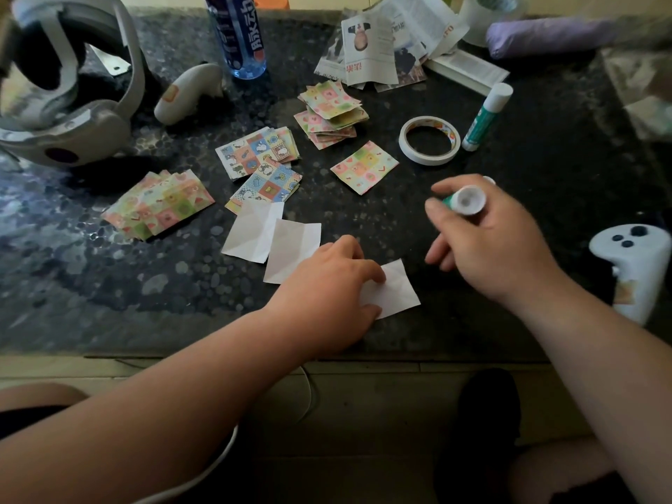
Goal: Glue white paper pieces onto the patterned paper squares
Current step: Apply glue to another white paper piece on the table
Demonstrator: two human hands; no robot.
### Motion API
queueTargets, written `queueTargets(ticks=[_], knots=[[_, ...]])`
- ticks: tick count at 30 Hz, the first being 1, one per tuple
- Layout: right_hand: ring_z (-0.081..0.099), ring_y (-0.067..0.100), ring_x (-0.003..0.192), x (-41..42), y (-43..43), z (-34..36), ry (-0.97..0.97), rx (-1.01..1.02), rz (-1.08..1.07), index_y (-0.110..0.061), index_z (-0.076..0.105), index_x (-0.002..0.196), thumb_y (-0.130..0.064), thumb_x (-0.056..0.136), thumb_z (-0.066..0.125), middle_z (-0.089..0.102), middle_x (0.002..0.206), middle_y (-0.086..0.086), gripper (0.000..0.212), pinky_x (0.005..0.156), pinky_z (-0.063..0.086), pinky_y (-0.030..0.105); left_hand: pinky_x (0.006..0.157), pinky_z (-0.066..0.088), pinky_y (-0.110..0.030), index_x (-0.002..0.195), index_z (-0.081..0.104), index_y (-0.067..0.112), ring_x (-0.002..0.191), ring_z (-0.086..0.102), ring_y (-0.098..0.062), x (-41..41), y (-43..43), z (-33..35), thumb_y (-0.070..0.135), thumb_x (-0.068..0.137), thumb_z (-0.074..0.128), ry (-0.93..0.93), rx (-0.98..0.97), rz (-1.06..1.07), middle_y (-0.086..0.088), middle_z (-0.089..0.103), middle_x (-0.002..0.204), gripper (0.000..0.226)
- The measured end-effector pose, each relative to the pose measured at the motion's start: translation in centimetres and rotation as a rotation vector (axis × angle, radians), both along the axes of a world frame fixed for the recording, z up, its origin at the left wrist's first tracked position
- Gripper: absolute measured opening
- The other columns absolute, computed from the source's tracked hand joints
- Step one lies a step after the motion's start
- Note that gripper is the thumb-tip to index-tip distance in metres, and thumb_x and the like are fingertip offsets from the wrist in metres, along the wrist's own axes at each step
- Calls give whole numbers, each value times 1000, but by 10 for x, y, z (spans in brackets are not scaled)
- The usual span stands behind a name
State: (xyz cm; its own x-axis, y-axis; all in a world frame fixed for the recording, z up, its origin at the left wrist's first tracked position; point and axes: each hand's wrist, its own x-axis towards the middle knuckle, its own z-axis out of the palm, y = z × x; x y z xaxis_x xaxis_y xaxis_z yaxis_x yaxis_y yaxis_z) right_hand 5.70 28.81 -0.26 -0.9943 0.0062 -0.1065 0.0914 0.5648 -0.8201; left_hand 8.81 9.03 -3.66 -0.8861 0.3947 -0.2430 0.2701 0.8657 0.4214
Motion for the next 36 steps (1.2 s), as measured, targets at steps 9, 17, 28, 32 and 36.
queueTargets(ticks=[9,17,28,32,36], knots=[[68,15,73,4,0,-5,-106,93,78,-14,73,82,-36,89,74,71,73,1,23,73,57,42,98,39,-25,139,53,42,121,43,-12,-3,1,-3,48,93,65,26,-9,-9,10,40,127,48],[68,21,78,4,2,-7,-109,158,120,-9,72,86,-32,87,73,71,78,4,23,78,57,49,96,47,-39,130,58,32,111,45,-19,5,5,-3,49,95,54,153,-118,-70,4,43,121,40],[65,7,81,8,0,-11,-67,190,177,-24,73,85,-31,87,75,71,81,-8,8,75,53,29,95,46,-38,131,55,35,110,43,-18,8,4,-3,53,96,50,189,-152,-72,6,42,123,40],[65,8,81,8,-1,-11,-62,224,201,-24,72,86,-34,88,74,71,82,-7,10,74,54,31,100,44,-36,147,44,40,116,43,-17,7,4,-4,53,95,55,172,-100,-33,7,44,128,54],[64,8,81,7,-1,-9,-68,241,204,-23,72,84,-32,88,73,70,81,-7,9,72,52,28,100,44,-36,143,49,40,115,42,-17,5,3,-4,54,95,55,166,-110,-35,7,43,126,50]])
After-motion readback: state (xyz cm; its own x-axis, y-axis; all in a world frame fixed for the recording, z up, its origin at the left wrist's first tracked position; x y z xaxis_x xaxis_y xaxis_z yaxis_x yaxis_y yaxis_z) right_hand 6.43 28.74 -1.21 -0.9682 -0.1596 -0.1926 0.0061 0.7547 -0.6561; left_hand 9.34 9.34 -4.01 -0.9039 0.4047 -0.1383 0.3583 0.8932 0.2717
